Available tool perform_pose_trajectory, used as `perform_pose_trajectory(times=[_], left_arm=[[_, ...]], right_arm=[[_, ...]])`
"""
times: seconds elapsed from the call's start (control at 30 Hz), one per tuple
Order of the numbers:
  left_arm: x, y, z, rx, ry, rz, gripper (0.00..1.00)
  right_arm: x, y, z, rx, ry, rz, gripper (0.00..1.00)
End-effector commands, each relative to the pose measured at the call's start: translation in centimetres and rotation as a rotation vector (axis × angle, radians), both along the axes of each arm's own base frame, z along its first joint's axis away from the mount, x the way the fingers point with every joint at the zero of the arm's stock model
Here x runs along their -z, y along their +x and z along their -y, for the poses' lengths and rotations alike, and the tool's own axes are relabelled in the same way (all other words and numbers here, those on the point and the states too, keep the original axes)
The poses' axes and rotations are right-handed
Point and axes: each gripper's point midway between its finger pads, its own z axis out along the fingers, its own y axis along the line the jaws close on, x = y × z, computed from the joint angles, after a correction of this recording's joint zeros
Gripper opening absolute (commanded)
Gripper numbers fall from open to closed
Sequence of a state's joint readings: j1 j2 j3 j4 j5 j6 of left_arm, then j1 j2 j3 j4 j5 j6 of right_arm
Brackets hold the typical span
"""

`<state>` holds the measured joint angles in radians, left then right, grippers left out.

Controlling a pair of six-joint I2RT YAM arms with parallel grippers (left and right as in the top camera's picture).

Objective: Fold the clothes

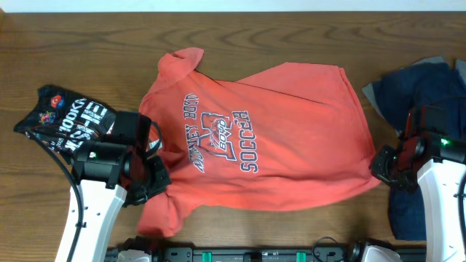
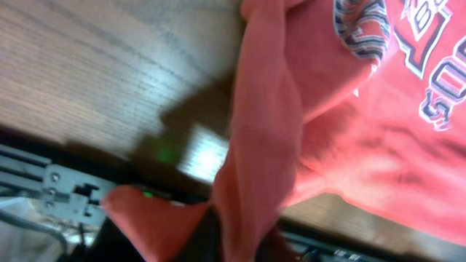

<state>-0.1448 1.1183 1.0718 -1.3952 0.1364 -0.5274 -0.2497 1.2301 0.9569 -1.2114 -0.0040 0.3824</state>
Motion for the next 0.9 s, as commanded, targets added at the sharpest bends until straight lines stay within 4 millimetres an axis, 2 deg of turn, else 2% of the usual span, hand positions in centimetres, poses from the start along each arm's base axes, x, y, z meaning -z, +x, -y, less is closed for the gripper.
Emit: perform_pose_trajectory(times=[0.0, 0.07, 0.13, 0.2, 0.27, 0.33, 0.47, 0.6, 0.73, 0.87], left_arm=[[0.2, -0.7, 0.1, -0.011, -0.009, -0.036, 0.61], [0.2, -0.8, 0.0, -0.004, -0.008, -0.039, 0.68], [0.2, -0.4, 0.0, 0.009, -0.003, -0.023, 0.69], [0.2, 0.8, -0.2, 0.017, 0.008, 0.028, 0.69], [-0.2, 2.8, -0.2, 0.016, 0.019, 0.114, 0.7], [-0.8, 5.8, 0.0, 0.04, 0.018, 0.239, 0.7], [-1.2, 11.3, 0.8, 0.048, -0.002, 0.398, 0.7], [1.3, 15.9, 1.5, 0.098, 0.007, 0.426, 0.7], [4.4, 21.5, 2.1, 0.232, 0.046, 0.504, 0.7], [7.7, 26.1, 0.7, 0.205, 0.094, 0.559, 0.7]], right_arm=[[0.0, 0.1, 0.6, -0.003, -0.036, 0.002, 0.25], [-0.1, 0.7, 0.8, -0.003, -0.042, 0.028, 0.32], [-0.3, 1.9, 0.4, -0.015, -0.016, 0.078, 0.34], [-0.9, 4.1, -0.9, -0.105, 0.054, 0.179, 0.4], [-1.6, 5.8, -2.1, -0.172, 0.11, 0.266, 0.44], [-2.3, 7.2, -2.7, -0.208, 0.13, 0.32, 0.48], [-3.0, 9.8, -3.6, -0.316, 0.115, 0.348, 0.64], [-3.1, 13.1, -4.5, -0.412, 0.106, 0.355, 0.7], [-2.9, 18.2, -4.6, -0.443, 0.081, 0.44, 0.73], [-1.9, 23.0, -4.9, -0.482, 0.044, 0.548, 0.77]])
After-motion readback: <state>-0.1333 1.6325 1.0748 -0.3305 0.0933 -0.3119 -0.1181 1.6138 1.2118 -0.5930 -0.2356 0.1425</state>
